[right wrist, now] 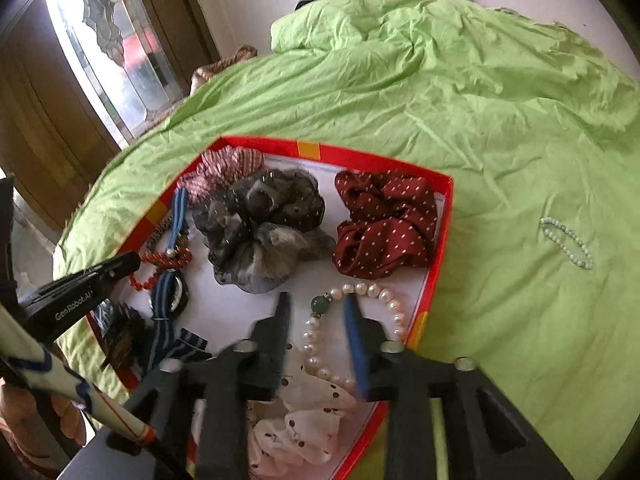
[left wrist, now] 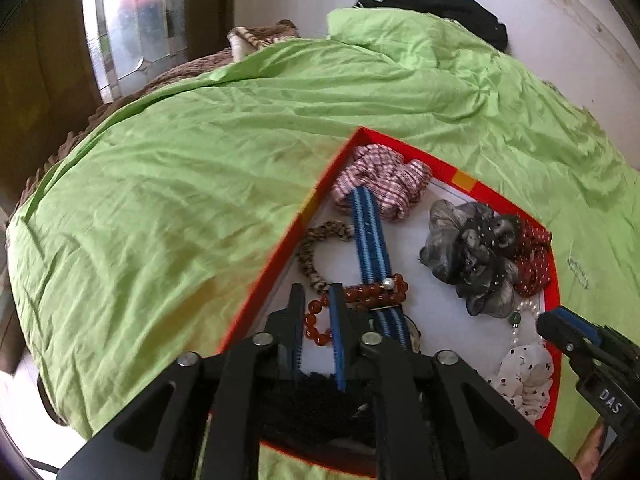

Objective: Organize jewelry

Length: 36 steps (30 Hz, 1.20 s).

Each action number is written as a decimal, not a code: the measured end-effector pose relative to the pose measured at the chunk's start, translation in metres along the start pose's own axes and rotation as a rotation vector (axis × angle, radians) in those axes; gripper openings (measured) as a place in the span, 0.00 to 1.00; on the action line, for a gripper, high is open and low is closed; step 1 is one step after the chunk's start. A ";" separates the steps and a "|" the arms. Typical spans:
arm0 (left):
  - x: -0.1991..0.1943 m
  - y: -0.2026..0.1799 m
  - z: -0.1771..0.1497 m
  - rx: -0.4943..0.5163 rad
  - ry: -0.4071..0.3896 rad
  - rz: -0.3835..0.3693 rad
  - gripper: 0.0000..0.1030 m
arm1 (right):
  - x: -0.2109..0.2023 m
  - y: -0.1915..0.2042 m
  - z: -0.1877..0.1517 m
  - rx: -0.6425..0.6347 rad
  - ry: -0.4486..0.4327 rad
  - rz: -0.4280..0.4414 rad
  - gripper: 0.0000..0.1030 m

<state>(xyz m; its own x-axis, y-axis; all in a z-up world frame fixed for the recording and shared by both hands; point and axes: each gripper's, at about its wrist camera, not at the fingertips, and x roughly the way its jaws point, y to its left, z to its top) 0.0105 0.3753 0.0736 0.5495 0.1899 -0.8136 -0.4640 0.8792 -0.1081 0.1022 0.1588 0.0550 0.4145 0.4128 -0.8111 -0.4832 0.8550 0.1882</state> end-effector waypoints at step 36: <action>-0.277 -0.055 -0.107 -0.024 -0.801 0.311 1.00 | -0.159 0.001 -0.109 -0.059 -0.188 -0.066 0.48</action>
<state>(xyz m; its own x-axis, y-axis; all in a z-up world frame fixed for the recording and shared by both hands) -0.1902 0.2273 0.2444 0.7158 0.6797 -0.1602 -0.6842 0.7285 0.0338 -0.0481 0.0601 0.1240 0.5805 0.4126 -0.7020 -0.4925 0.8645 0.1009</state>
